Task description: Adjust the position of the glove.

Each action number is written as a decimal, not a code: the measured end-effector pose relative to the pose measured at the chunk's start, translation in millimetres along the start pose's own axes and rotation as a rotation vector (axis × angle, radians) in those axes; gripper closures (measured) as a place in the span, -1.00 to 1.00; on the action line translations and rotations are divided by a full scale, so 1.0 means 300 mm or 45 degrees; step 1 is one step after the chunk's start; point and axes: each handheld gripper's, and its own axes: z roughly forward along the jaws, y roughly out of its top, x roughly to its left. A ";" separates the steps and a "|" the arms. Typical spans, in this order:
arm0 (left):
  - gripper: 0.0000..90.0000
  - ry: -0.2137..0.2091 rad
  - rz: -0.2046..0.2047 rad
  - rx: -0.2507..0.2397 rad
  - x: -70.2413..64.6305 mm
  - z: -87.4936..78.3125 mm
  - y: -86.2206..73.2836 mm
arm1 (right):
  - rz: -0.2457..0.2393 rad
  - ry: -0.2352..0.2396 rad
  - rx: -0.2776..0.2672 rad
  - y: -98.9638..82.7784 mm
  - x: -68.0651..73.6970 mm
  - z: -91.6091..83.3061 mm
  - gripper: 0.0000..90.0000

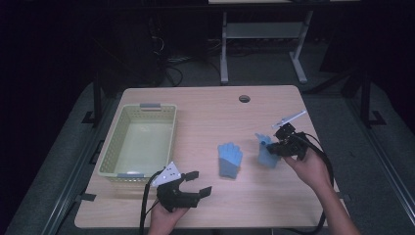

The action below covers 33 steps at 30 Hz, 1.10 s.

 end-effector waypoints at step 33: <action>-0.47 0.003 0.013 0.002 0.008 -0.005 0.002 | -0.132 0.137 0.072 0.176 0.170 0.166 0.83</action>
